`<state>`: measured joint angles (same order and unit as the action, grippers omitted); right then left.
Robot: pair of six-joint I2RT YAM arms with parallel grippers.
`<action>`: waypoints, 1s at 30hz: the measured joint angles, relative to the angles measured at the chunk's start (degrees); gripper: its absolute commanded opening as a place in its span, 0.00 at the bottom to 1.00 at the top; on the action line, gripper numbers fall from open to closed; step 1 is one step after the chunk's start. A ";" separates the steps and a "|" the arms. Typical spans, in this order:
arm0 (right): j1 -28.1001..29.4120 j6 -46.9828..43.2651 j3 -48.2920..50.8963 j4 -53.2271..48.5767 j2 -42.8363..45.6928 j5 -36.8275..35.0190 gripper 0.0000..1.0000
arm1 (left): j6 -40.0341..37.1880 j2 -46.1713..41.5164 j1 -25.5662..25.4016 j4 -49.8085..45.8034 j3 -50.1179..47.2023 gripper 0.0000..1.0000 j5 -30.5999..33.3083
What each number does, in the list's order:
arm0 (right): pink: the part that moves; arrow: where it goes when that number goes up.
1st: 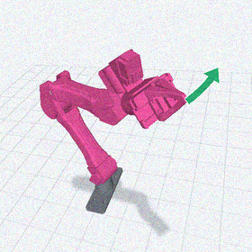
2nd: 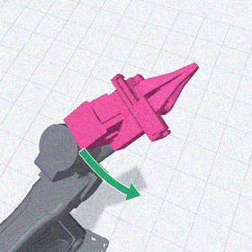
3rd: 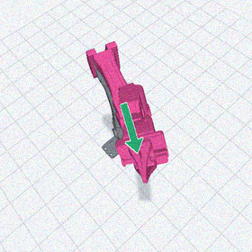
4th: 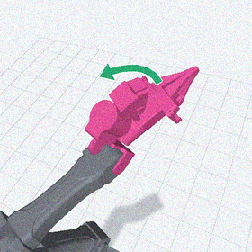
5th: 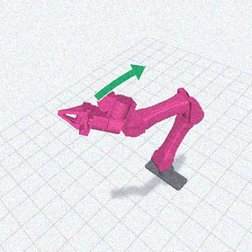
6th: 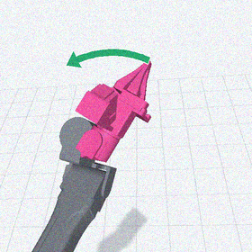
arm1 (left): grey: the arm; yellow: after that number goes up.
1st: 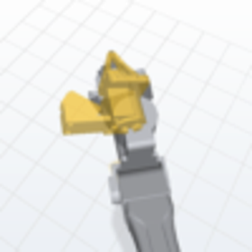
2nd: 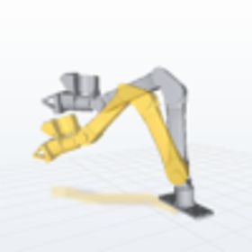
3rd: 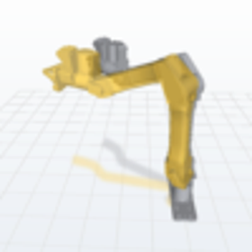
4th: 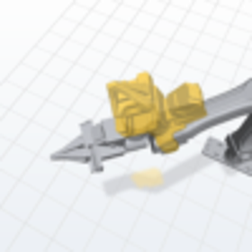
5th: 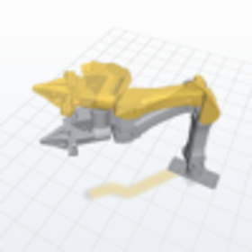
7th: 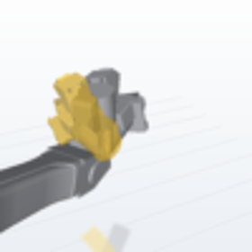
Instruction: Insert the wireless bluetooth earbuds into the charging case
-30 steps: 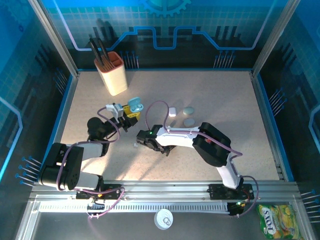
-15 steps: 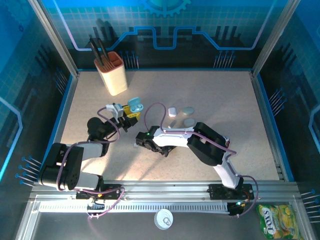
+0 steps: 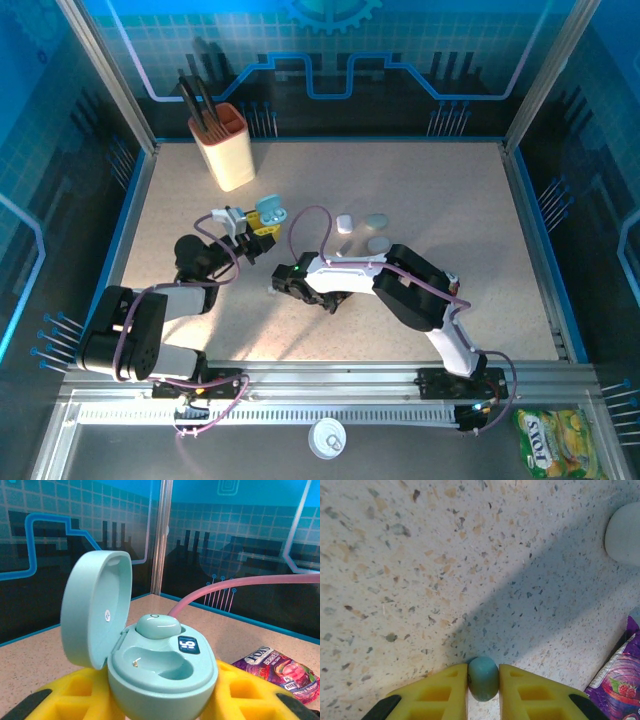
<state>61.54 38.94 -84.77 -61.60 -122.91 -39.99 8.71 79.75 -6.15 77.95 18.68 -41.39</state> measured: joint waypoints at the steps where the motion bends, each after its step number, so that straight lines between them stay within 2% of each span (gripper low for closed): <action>1: 0.00 0.00 0.00 0.00 0.02 -0.04 0.19 | 0.02 0.00 0.00 0.00 0.00 0.33 0.00; 6: -0.02 -0.87 2.16 2.45 3.74 1.27 0.19 | -0.04 0.02 -0.02 0.00 0.00 0.33 0.00; 14: -3.04 -2.03 9.92 12.59 25.22 8.50 0.20 | -0.09 2.03 -1.88 0.42 0.02 0.32 0.07; 22: -11.67 -3.21 14.25 26.16 42.07 24.33 0.21 | -2.32 5.90 -6.99 0.42 2.43 0.32 1.53; 30: -15.47 -4.07 15.04 36.74 46.14 39.15 0.21 | -5.73 8.48 -11.63 0.37 4.26 0.32 2.45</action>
<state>46.06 34.87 -69.73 -24.86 -76.77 -0.84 2.98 88.23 -17.78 78.32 22.94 -38.94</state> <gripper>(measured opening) 0.206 0.357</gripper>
